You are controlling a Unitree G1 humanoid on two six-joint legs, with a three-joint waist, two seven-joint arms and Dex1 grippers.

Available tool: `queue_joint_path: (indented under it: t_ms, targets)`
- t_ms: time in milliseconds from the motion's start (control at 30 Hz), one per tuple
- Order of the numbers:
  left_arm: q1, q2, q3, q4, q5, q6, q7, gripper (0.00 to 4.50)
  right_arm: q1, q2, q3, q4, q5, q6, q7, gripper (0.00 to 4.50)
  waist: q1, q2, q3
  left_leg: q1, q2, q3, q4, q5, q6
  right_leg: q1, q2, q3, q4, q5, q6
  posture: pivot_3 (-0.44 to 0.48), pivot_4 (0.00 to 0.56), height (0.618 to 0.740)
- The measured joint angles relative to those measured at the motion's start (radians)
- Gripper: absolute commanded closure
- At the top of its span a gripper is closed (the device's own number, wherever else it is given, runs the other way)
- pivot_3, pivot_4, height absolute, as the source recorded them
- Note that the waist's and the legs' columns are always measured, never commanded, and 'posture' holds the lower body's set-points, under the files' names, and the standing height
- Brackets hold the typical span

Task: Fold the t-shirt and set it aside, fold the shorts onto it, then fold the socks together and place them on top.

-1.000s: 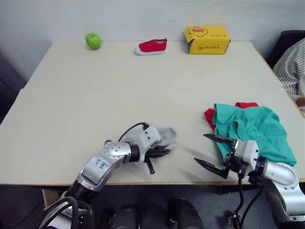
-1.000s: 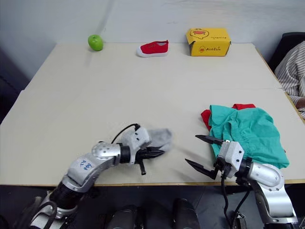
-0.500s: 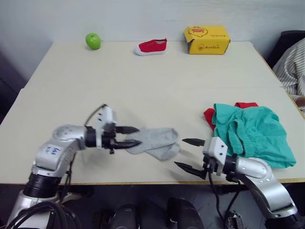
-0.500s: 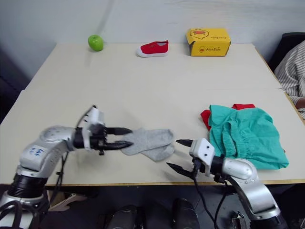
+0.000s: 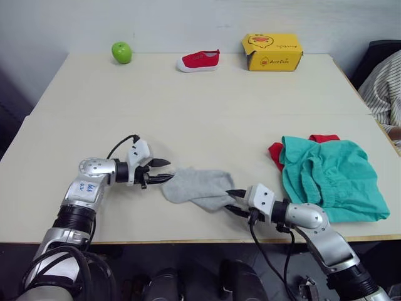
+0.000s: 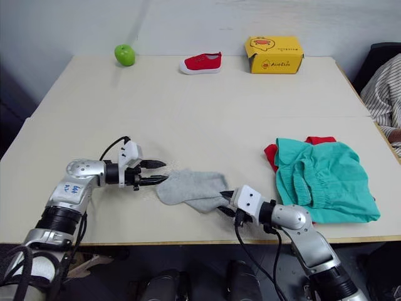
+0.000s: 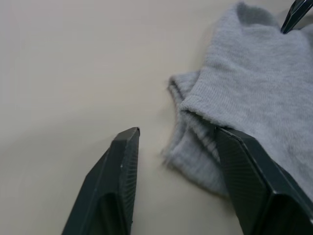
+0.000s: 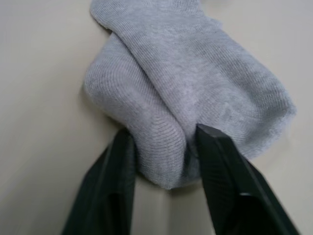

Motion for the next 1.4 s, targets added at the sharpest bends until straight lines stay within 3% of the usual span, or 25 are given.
queue_joint_path:
  t_ms: [67,167,400,667,700,800,967,1100,1133,1300,1400]
  targets:
    - [0.001,-0.001,-0.006,0.003,0.0,0.002,-0.005,3.46,-0.007,-0.001,-0.002,0.022,-0.007,-0.03,0.001,4.47,-0.002,0.0,0.0,0.0,0.0,0.0,0.0,0.0,0.0,0.0,0.0,0.0,0.0,0.0,0.0,0.0,0.15,0.74]
    - [0.018,0.005,-0.006,-0.015,-0.003,0.019,-0.019,4.43,-0.029,-0.012,-0.001,0.071,-0.018,-0.096,0.021,4.5,-0.003,0.0,0.0,0.001,0.0,0.0,0.0,0.0,0.0,0.0,0.0,0.0,0.0,0.0,0.0,0.0,0.15,0.74]
    - [0.155,0.022,0.048,-0.19,-0.043,0.112,0.014,4.49,-0.191,-0.048,0.003,0.323,-0.06,-0.321,0.091,4.5,-0.013,0.0,0.0,0.002,0.004,0.0,0.0,0.0,0.0,0.001,-0.001,0.002,0.002,0.0,0.0,0.0,0.15,0.74]
    - [0.285,-0.007,0.101,-0.405,-0.075,0.222,0.155,4.49,-0.349,-0.023,0.016,0.624,-0.114,-0.583,0.1,4.5,-0.023,0.0,0.0,0.002,0.005,0.001,0.002,0.001,0.0,0.001,-0.001,0.003,0.003,0.0,0.0,0.0,0.15,0.74]
    - [0.298,-0.013,0.108,-0.43,-0.092,0.251,0.166,4.5,-0.355,-0.021,0.014,0.64,-0.105,-0.59,0.108,4.26,-0.023,0.0,0.0,0.002,0.005,0.001,0.002,0.001,0.0,0.001,-0.001,0.003,0.003,0.0,0.0,0.0,0.15,0.74]
    - [0.342,-0.013,0.134,-0.509,-0.14,0.347,0.199,3.8,-0.358,-0.026,0.0,0.656,-0.057,-0.584,0.165,3.45,-0.022,0.0,0.0,0.002,0.006,0.0,0.002,0.001,0.0,0.001,-0.001,0.003,0.002,0.0,0.0,0.0,0.15,0.74]
    - [0.409,0.051,0.191,-0.624,-0.203,0.463,0.224,2.27,-0.316,-0.115,-0.007,0.596,0.057,-0.556,0.348,1.85,-0.019,0.0,0.0,0.002,0.006,-0.001,0.001,0.001,0.001,0.002,-0.002,0.004,0.002,0.0,0.0,0.0,0.15,0.74]
    - [0.481,0.151,0.252,-0.737,-0.286,0.589,0.204,0.95,-0.288,-0.206,-0.033,0.535,0.201,-0.358,0.528,0.4,-0.021,0.001,0.001,0.001,0.007,-0.001,0.001,0.0,0.0,0.002,-0.001,0.008,0.001,0.0,0.0,0.0,0.15,0.74]
    - [0.491,0.174,0.261,-0.762,-0.311,0.639,0.204,0.94,-0.291,-0.22,-0.045,0.516,0.24,-0.267,0.548,0.09,-0.021,0.002,0.001,0.002,0.007,-0.001,0.001,0.0,0.0,0.001,-0.001,0.009,0.001,0.0,0.0,0.0,0.15,0.74]
    - [0.492,0.221,0.284,-0.895,-0.423,0.962,0.311,0.94,-0.427,-0.209,-0.06,0.46,0.352,0.262,0.513,0.09,-0.026,0.003,0.002,0.003,0.008,0.0,0.001,0.0,-0.001,0.0,-0.001,0.013,0.001,-0.001,-0.002,0.0,0.15,0.74]
    - [0.444,0.128,0.315,-0.933,-0.457,1.187,0.452,0.94,-0.536,-0.137,-0.037,0.484,0.328,0.448,0.439,0.09,-0.022,0.003,0.001,0.002,0.009,0.0,0.001,0.001,-0.002,-0.001,0.001,0.013,0.003,-0.001,-0.003,0.0,0.15,0.74]
